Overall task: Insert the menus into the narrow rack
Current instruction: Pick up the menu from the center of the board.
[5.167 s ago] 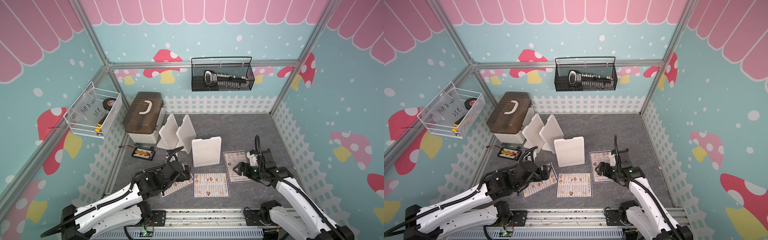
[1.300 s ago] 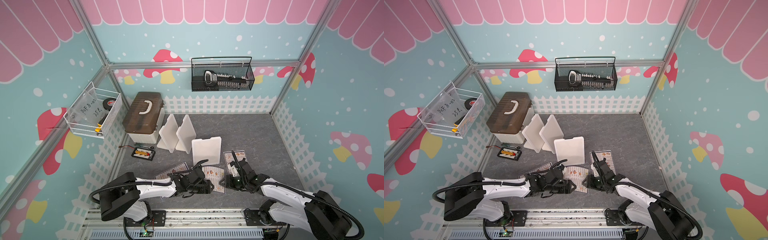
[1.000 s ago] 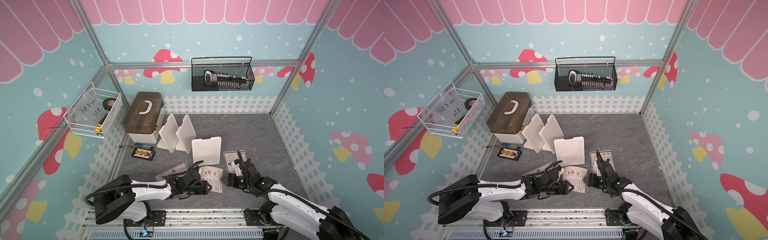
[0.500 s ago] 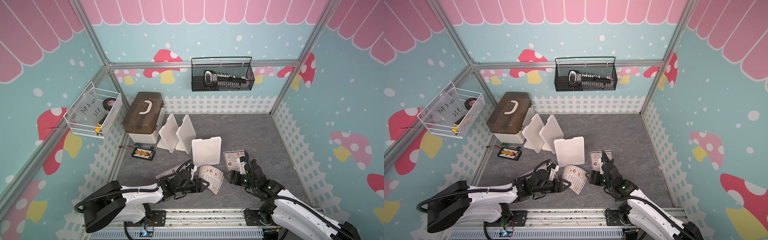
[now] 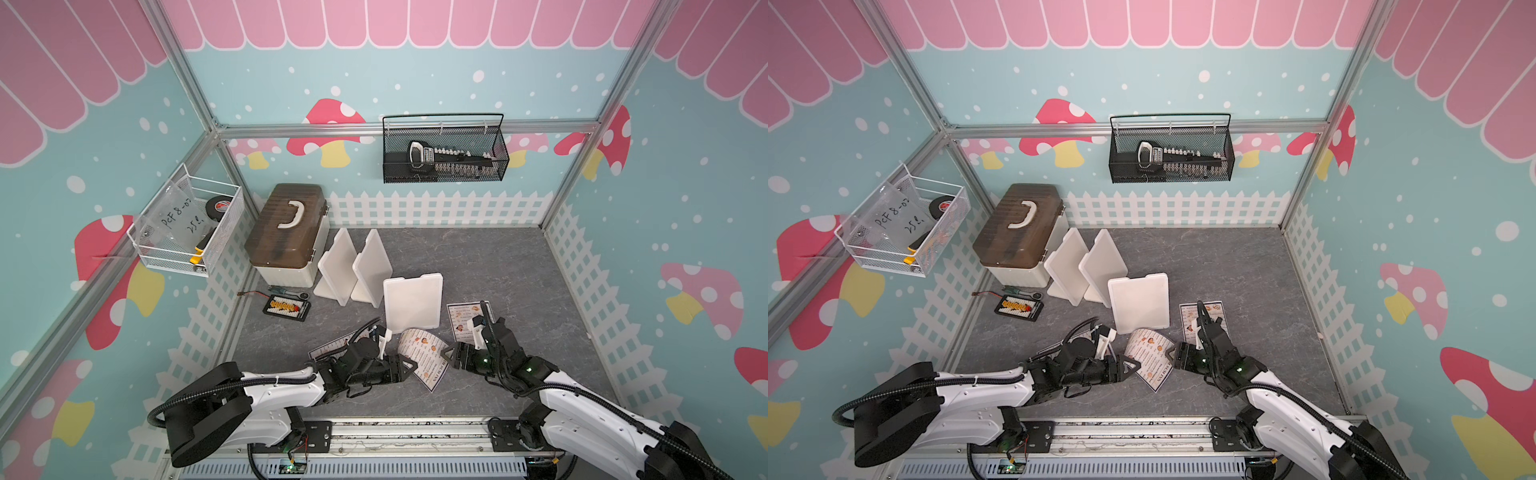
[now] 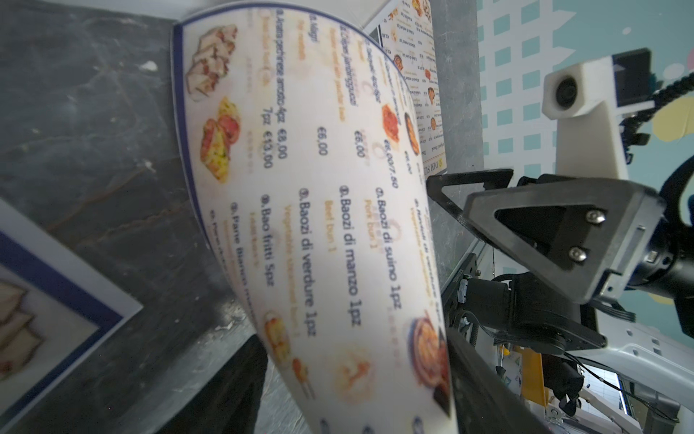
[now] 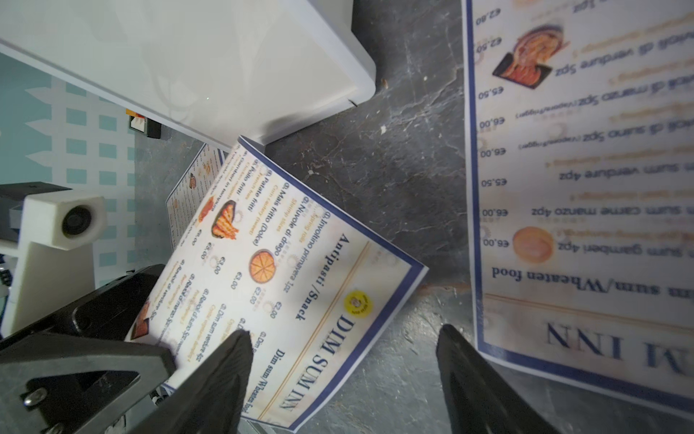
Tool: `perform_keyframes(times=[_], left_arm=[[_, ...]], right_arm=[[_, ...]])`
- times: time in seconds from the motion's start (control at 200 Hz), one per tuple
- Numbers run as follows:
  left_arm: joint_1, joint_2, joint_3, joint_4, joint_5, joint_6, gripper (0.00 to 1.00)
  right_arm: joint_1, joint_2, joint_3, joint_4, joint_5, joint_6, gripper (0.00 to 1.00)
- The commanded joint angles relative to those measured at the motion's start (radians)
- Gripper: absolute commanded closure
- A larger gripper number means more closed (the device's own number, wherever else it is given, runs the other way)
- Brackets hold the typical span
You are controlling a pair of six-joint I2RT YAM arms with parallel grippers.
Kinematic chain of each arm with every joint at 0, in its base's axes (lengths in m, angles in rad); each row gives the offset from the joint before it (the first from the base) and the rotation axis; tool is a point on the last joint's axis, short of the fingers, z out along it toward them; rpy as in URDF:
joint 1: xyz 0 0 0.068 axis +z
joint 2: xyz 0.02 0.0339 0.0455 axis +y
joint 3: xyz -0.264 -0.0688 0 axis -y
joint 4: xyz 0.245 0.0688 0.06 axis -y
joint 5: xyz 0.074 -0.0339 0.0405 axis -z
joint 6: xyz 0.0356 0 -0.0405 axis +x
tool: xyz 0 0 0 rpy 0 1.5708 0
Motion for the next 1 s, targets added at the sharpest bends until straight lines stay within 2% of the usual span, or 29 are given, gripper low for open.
perform_keyframes(times=[0.0, 0.455, 0.72, 0.991], left_arm=[[0.009, 0.007, -0.008, 0.040, 0.006, -0.028, 0.28], [0.023, 0.088, -0.043, 0.211, 0.039, -0.102, 0.28], [0.022, 0.100, -0.048, 0.231, 0.043, -0.106, 0.28], [0.022, 0.103, -0.048, 0.224, 0.045, -0.108, 0.28]], right_arm=[[0.005, 0.003, -0.033, 0.046, -0.015, 0.056, 0.16], [0.004, 0.063, -0.185, 0.398, -0.041, 0.312, 0.16], [0.004, 0.105, -0.205, 0.541, -0.036, 0.339, 0.15], [0.004, 0.241, -0.192, 0.789, -0.091, 0.356, 0.25]])
